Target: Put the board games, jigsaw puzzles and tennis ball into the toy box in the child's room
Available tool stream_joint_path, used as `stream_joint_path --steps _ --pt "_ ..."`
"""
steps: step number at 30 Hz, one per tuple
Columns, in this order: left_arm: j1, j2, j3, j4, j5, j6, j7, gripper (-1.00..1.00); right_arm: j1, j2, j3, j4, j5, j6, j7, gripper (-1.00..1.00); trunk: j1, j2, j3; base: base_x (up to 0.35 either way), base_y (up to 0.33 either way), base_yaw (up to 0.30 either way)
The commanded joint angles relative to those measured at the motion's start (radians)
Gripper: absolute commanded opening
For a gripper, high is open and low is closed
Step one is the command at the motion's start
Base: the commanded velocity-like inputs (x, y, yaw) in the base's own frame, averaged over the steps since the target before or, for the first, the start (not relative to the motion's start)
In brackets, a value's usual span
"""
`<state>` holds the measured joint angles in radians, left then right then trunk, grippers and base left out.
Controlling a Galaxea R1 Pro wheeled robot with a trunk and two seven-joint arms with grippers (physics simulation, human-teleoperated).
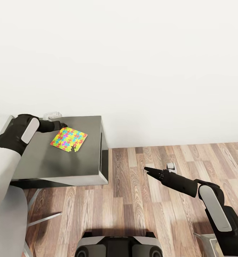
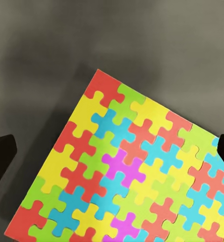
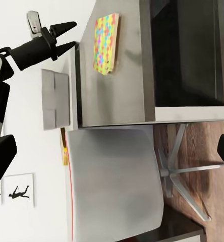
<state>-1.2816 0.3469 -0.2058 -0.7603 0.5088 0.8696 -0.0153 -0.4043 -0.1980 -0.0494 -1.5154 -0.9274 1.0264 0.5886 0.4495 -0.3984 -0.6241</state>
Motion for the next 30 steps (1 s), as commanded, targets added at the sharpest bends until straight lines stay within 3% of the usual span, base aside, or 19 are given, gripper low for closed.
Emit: stream_joint_path --steps 1,8,13,17,30 --pt "-0.001 0.0 -0.004 0.001 -0.001 0.0 -0.001 1.0 -0.001 0.0 -0.001 -0.001 0.005 0.004 0.007 1.0 0.001 -0.002 -0.001 0.002 0.0 0.0" --pt "-0.001 -0.004 -0.004 0.03 -0.023 -0.042 0.0 1.0 -0.001 0.0 -0.001 -0.001 0.005 0.004 0.007 1.0 0.001 -0.002 -0.001 0.0 0.0 0.0" --pt "-0.001 -0.005 0.003 0.119 -0.044 -0.064 0.0 1.0 -0.001 0.0 -0.001 -0.001 0.005 0.004 0.007 1.0 0.001 -0.002 -0.001 0.0 0.0 0.0" --pt "-0.001 -0.004 0.005 0.157 -0.048 -0.12 -0.001 1.0 -0.001 0.0 -0.001 0.0 0.005 0.004 0.007 1.0 0.001 -0.002 -0.001 0.0 0.0 0.0" --pt "-0.001 -0.004 0.003 0.174 -0.051 -0.154 -0.002 1.0 -0.001 0.0 -0.001 -0.001 0.005 0.004 0.007 1.0 0.001 -0.002 -0.001 0.0 0.0 0.0"
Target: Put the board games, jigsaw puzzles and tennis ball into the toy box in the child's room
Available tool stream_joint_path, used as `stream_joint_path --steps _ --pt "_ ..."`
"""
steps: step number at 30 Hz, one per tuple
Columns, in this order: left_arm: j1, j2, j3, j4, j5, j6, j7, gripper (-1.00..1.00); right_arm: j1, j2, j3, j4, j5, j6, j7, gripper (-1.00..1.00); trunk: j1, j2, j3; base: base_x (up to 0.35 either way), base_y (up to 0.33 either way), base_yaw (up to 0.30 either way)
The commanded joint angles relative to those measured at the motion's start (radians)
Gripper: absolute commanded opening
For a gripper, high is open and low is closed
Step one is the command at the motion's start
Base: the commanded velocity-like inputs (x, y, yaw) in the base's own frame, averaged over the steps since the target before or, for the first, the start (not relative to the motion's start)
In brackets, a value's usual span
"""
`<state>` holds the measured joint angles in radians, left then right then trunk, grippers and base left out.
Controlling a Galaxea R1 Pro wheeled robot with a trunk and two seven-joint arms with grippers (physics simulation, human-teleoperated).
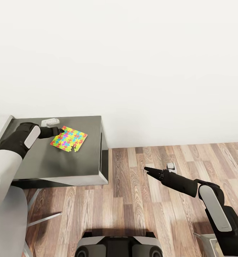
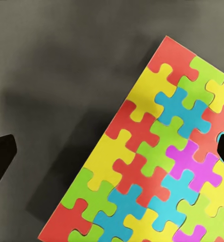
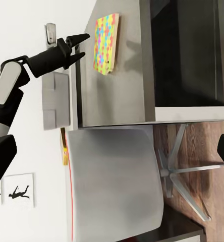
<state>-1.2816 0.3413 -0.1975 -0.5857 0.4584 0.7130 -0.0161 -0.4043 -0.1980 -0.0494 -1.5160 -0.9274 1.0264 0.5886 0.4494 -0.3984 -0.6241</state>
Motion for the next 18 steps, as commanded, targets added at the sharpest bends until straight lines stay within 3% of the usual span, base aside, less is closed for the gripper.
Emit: stream_joint_path --steps 1,18 --pt "-0.001 0.001 -0.005 -0.001 -0.001 0.002 -0.002 1.0 -0.001 0.0 -0.001 0.0 0.005 0.004 0.007 1.0 0.001 -0.002 -0.001 0.0 0.0 0.0" --pt "-0.001 0.001 -0.003 0.039 0.002 0.002 -0.014 1.0 -0.001 0.0 -0.001 0.0 0.005 0.004 0.007 1.0 0.001 -0.002 -0.001 0.0 0.0 0.0"
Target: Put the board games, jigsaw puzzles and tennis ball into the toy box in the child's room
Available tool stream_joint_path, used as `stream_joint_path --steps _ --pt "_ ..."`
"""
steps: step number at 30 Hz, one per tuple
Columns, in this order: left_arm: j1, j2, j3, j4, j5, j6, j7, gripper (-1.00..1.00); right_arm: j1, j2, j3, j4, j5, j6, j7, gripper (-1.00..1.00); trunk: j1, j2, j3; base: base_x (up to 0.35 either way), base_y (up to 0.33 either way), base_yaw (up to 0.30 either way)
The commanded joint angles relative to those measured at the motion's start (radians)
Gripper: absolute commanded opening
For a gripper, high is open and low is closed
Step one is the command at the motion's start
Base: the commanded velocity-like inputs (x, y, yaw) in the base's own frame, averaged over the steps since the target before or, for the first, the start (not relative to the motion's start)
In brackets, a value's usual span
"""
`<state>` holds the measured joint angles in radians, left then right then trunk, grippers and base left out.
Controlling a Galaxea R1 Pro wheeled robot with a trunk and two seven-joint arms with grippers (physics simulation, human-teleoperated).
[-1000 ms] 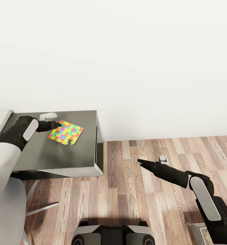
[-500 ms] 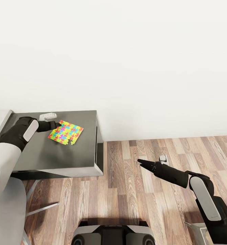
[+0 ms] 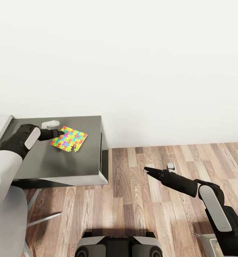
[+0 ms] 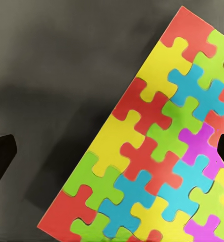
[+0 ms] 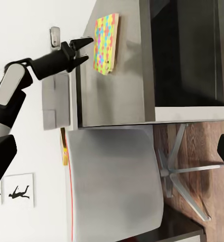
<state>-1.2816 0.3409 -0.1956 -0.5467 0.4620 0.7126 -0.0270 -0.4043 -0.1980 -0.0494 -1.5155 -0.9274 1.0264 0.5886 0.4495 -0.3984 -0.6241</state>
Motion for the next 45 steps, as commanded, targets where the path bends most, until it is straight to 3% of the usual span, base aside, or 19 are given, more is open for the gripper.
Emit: stream_joint_path --steps 1,22,31,45 --pt "-0.001 0.001 -0.005 0.009 -0.002 0.002 -0.003 1.0 -0.001 0.0 -0.001 0.0 0.005 0.004 0.007 1.0 0.001 -0.002 -0.001 0.0 0.0 0.0" --pt "-0.001 -0.004 -0.005 0.036 -0.001 -0.008 -0.01 1.0 -0.001 0.0 -0.001 -0.002 0.005 0.004 0.007 1.0 0.001 -0.002 -0.001 0.0 0.0 0.0" --pt "-0.001 -0.007 -0.011 0.036 -0.003 -0.01 -0.111 1.0 -0.001 0.0 -0.001 -0.002 0.005 0.004 0.007 1.0 0.001 -0.002 -0.001 0.0 0.0 0.0" --pt "-0.001 -0.006 -0.014 0.036 -0.003 -0.016 -0.126 1.0 -0.001 0.0 -0.001 -0.002 0.005 0.004 0.007 1.0 0.001 -0.002 -0.001 0.0 0.0 0.0"
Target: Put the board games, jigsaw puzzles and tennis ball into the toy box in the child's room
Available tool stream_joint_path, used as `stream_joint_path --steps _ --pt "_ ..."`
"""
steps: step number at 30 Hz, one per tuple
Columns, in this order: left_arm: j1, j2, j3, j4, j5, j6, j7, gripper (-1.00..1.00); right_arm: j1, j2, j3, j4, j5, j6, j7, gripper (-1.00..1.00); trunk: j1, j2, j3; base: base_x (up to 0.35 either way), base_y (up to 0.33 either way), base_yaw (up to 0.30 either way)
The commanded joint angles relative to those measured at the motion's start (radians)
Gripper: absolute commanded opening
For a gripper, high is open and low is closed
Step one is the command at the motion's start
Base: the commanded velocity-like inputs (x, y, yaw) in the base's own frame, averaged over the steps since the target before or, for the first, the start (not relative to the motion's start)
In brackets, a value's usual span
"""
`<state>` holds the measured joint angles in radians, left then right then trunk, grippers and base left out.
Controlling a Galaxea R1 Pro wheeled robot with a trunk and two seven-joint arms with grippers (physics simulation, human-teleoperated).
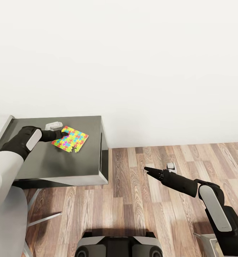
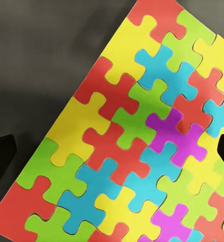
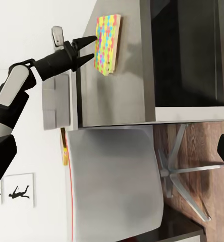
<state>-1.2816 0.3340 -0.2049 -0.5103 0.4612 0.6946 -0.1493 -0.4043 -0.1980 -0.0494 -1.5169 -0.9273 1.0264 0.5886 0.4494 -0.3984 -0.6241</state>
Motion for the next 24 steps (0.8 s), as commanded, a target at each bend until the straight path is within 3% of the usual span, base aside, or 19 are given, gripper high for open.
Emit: stream_joint_path --steps 1,24 --pt "-0.001 0.001 -0.005 -0.001 -0.002 0.002 -0.004 1.0 -0.001 0.0 -0.001 0.0 0.005 0.004 0.007 1.0 0.001 -0.002 -0.001 0.0 0.0 0.0" --pt "-0.001 0.001 -0.005 -0.001 -0.002 0.003 -0.063 1.0 -0.001 0.0 -0.001 0.0 0.005 0.004 0.007 1.0 0.001 -0.002 -0.001 0.0 0.0 0.0"
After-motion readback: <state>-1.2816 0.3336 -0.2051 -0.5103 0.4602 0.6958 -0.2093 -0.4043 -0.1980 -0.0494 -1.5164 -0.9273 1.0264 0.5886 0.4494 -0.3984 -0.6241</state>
